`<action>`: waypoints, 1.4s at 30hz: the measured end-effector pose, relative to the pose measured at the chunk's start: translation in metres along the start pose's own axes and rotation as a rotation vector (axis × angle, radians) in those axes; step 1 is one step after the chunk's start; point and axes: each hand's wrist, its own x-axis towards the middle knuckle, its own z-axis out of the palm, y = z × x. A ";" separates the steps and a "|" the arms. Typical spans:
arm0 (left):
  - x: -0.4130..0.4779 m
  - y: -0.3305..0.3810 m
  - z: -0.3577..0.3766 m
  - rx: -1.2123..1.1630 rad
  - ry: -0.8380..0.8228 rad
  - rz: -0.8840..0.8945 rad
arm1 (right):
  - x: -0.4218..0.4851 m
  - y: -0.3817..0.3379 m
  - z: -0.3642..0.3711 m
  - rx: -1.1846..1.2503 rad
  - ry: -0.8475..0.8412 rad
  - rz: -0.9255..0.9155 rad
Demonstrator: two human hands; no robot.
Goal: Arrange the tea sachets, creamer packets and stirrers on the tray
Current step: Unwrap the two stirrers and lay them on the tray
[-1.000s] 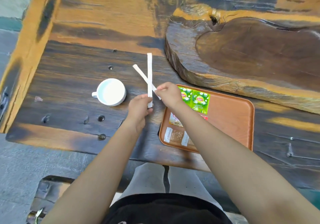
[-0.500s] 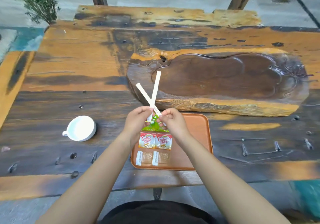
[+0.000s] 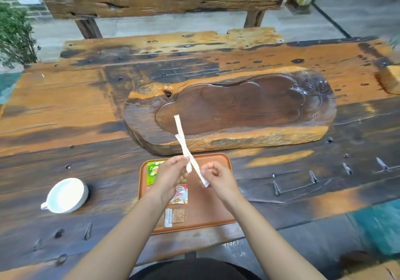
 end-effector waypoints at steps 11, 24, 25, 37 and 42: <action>-0.007 -0.023 -0.023 0.066 0.146 -0.023 | 0.010 0.057 -0.020 -0.148 0.013 0.299; -0.026 -0.054 -0.051 -0.002 0.295 -0.032 | 0.023 0.102 -0.007 -0.633 -0.085 0.430; -0.027 -0.055 -0.051 -0.004 0.297 -0.028 | 0.024 0.102 -0.008 -0.670 -0.098 0.414; -0.035 -0.058 -0.065 0.021 0.351 -0.032 | 0.023 0.108 -0.009 -0.918 -0.125 0.231; -0.037 -0.068 -0.046 0.004 0.280 -0.085 | 0.018 0.101 -0.012 -0.806 -0.111 0.199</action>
